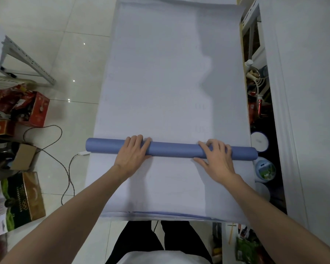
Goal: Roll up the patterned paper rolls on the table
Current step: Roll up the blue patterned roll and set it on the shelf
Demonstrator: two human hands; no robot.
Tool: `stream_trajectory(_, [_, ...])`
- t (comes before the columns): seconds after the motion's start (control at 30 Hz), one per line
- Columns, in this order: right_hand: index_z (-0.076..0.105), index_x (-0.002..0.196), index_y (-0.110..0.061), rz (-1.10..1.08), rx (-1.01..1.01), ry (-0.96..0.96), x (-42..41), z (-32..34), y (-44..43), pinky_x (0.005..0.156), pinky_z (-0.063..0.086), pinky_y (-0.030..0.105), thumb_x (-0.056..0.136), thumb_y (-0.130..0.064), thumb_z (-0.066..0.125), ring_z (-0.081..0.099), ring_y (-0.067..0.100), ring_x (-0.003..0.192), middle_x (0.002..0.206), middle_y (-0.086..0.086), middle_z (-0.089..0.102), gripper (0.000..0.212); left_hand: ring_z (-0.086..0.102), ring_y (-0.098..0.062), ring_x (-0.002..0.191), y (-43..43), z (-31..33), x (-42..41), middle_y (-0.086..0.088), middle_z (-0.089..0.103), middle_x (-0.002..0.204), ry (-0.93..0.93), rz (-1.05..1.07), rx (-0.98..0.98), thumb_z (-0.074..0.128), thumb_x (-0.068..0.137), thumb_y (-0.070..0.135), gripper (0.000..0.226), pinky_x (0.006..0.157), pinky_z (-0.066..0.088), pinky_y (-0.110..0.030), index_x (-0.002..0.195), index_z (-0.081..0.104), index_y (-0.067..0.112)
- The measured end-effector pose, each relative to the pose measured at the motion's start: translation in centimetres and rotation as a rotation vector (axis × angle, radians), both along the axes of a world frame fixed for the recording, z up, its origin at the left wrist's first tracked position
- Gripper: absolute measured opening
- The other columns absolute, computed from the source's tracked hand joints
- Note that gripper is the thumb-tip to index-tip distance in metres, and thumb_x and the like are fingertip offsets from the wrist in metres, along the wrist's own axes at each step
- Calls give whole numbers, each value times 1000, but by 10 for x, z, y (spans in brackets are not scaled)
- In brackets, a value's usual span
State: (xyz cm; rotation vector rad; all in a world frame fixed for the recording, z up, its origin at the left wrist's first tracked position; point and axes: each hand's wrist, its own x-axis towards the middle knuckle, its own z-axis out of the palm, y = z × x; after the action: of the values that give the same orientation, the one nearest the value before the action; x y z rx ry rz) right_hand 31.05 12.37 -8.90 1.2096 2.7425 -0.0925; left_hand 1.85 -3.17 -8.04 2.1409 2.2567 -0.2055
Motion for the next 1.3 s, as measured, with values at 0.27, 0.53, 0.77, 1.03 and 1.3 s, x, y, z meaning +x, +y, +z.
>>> stream_trajectory(0.27, [55,130,-27,-20,-42,85,8,0,-9,100,31,47,99,-56,34,45,27,123,136,7,51,48,55,-28,89,-7,1,-5,-10,58,111,-109,-151,-23,43,100,46,46,84,47,-38,129,52,12])
stream_trajectory(0.53, [60,123,-20,-24,37,124,15,-5,-20,89,35,43,87,-61,54,55,26,99,108,4,62,55,54,-26,69,-13,6,0,-9,60,86,-142,-158,29,54,95,43,43,71,50,-37,123,60,11])
stream_trajectory(0.77, [57,133,-16,-45,23,146,25,-6,-36,93,38,49,82,-50,71,52,35,116,131,13,54,63,58,-34,96,-22,5,6,-20,58,119,-20,-199,27,63,89,51,58,85,51,-44,128,59,8])
stream_trajectory(1.03, [62,117,-21,-56,50,194,19,1,-24,90,33,43,95,-48,47,56,24,105,108,2,66,39,56,-25,73,-22,2,2,-9,64,95,-151,-183,5,57,98,33,32,74,49,-36,124,52,15])
stream_trajectory(1.3, [47,141,-25,-58,69,122,33,-14,-35,94,34,46,88,-50,59,51,31,118,133,9,50,59,60,-37,105,-23,2,3,-19,58,124,-140,-101,-7,55,93,45,56,84,52,-43,140,51,15])
